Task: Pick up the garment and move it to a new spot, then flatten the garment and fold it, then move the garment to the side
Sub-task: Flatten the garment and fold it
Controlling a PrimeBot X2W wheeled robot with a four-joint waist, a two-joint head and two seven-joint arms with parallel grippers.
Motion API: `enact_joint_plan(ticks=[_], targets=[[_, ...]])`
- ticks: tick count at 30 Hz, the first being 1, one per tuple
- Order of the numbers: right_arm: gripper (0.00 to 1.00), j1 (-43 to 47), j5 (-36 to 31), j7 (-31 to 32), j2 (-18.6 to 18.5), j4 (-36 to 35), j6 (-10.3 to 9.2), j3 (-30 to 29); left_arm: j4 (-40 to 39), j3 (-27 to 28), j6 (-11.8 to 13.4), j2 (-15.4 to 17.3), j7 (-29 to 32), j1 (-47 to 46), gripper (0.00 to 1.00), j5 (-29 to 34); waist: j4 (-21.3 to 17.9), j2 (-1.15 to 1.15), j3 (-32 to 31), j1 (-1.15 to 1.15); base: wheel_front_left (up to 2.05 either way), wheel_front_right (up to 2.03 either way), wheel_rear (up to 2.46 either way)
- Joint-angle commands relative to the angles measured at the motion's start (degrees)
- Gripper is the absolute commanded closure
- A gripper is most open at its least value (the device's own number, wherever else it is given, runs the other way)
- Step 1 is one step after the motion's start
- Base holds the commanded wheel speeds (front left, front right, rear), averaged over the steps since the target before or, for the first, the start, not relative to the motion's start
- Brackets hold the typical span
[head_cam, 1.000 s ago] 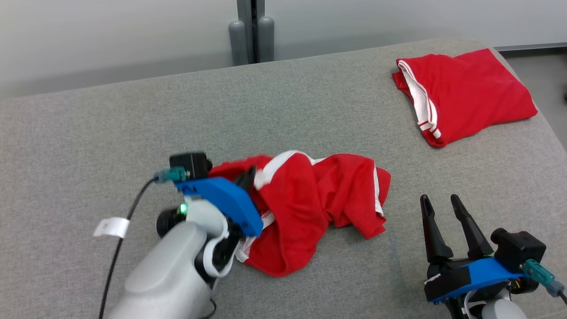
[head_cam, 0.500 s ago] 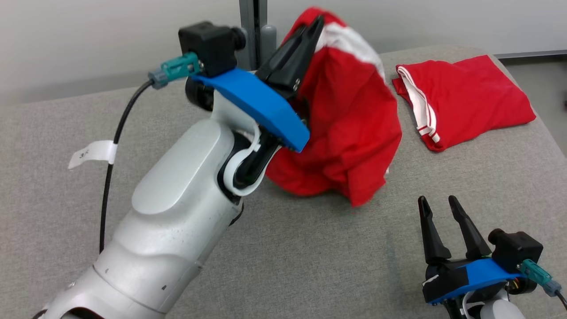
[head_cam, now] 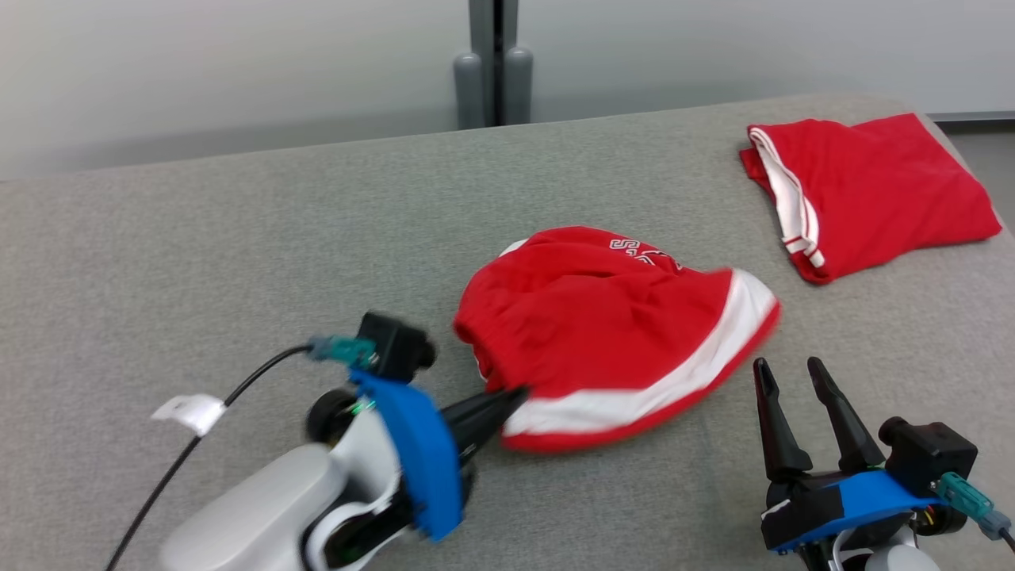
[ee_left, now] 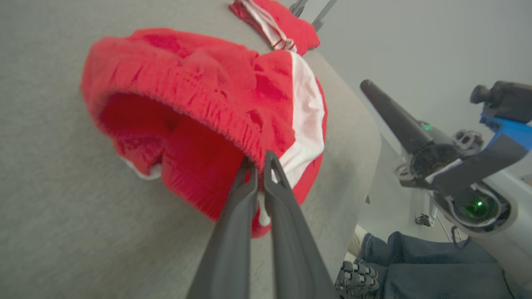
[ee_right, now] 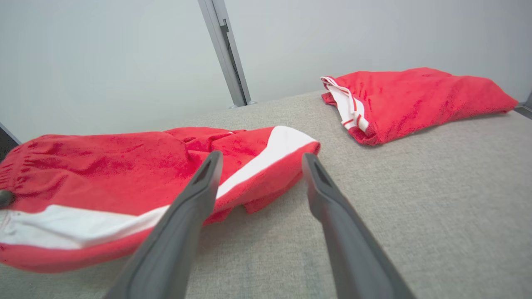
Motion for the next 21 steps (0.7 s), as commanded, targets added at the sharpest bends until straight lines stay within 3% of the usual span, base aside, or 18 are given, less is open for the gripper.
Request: enact_joint_plan(ticks=[1, 2, 4, 8, 10, 16, 21], targets=[[0.0, 0.6, -0.1, 0.0, -0.2, -0.3, 0.01, -0.1, -0.2, 0.1, -0.3, 0.7, 0.1, 0.3, 1.0, 0.1, 0.5, 0.0, 0.4, 0.0, 0.0, 0.0, 0.0], [0.0, 0.6, -0.2, 0.2, -0.1, -0.5, 0.01, -0.1, -0.6, -1.0, 1.6, 4.9, 2.2, 2.0, 1.0, 1.2, 1.6, 0.0, 0.5, 0.0, 0.0, 0.0, 0.0], [0.0, 0.6, -0.2, 0.2, -0.1, -0.6, 0.01, -0.2, -1.0, -2.0, 4.2, 8.3, 2.5, 2.3, 1.0, 4.3, 2.8, 0.0, 0.7, 0.0, 0.0, 0.0, 0.0], [0.0, 0.2, -0.3, 0.3, -0.2, -0.9, 0.01, 0.0, -0.6, -1.2, 9.5, 10.7, -0.3, 3.2, 1.0, 7.9, 4.4, 0.0, 1.0, 0.0, 0.0, 0.0, 0.0], [0.0, -0.2, -0.2, 0.4, -0.1, -0.9, 0.01, 0.2, 0.2, -0.3, 12.0, 10.5, -2.0, 3.5, 1.0, 8.8, 4.8, 0.0, 1.1, 0.0, 0.0, 0.0, 0.0], [0.0, -0.5, -0.1, 0.4, -0.2, -0.8, 0.01, 0.4, 2.6, 1.7, 16.3, 7.7, -6.8, 5.5, 1.0, 8.1, 4.9, 0.0, 1.3, 0.0, 0.0, 0.0, 0.0], [0.0, -0.5, -0.7, 0.7, -0.1, -1.1, 0.01, -0.1, 6.3, 2.4, 18.3, 5.8, -10.7, 7.6, 1.0, 8.4, 4.4, 0.0, 1.3, 0.0, 0.0, 0.0, 0.0]])
